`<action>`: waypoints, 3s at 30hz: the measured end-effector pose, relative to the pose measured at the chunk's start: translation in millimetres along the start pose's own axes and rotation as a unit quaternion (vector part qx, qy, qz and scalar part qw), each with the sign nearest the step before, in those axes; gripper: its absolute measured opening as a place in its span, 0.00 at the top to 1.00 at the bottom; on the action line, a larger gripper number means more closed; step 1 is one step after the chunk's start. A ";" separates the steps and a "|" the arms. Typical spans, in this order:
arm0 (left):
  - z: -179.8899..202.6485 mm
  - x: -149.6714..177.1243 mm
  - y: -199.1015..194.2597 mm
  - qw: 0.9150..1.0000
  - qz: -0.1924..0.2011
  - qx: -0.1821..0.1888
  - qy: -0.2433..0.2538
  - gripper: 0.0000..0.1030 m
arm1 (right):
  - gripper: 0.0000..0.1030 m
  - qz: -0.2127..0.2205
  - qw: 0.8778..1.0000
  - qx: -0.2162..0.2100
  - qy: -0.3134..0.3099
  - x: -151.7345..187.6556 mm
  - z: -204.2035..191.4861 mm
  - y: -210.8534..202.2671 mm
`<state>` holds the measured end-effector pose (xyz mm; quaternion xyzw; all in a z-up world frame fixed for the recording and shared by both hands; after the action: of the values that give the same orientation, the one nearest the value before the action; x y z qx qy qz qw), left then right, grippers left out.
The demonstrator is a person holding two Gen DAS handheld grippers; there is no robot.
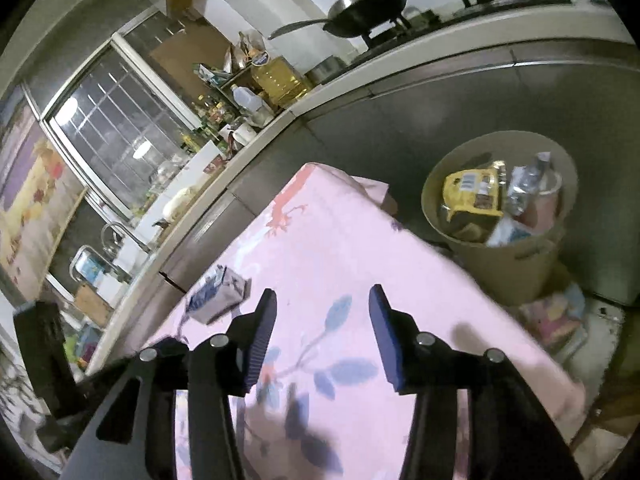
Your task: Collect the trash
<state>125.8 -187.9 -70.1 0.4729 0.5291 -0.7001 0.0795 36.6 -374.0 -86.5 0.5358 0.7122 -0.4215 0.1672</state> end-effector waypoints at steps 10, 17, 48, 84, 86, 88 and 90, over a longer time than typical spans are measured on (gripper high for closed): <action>-9.4 20.9 -27.4 0.999 0.027 -0.016 0.010 0.69 | 0.54 0.041 0.997 0.057 0.035 16.2 3.1 -42.8; -17.2 22.6 -38.9 0.999 0.042 -0.020 0.007 0.69 | 0.54 0.058 0.995 0.066 0.050 13.6 -1.1 -47.4; -132.1 56.2 -52.2 0.991 0.052 -0.091 -0.087 0.58 | 0.48 -0.011 0.999 0.029 -0.025 45.8 -89.1 20.2; -233.6 86.0 -38.6 0.973 0.025 -0.142 -0.180 0.58 | 0.48 -0.090 0.993 0.008 -0.071 77.0 -142.6 95.5; -233.1 86.2 -37.9 0.973 0.024 -0.141 -0.181 0.58 | 0.48 -0.092 0.993 0.008 -0.070 77.6 -142.3 95.8; -232.7 86.5 -38.0 0.973 0.024 -0.141 -0.181 0.58 | 0.48 -0.092 0.993 0.009 -0.070 77.7 -142.2 96.1; -232.6 86.5 -38.1 0.973 0.024 -0.142 -0.181 0.58 | 0.48 -0.092 0.993 0.008 -0.070 77.6 -142.3 96.1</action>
<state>190.2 51.9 -107.7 0.3351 0.5882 -0.6897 0.2568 125.2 -208.0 -96.7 0.4387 0.7416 -0.4772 0.1726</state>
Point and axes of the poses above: each gripper's, at about its wrist camera, not at the fingertips, and y roughly the way its jaws point, z to its right, x to its underside, the point moved 6 cm from there along y, roughly the way its jaws point, and after that the axes turned 4 degrees about z, right-handed, at the moved point
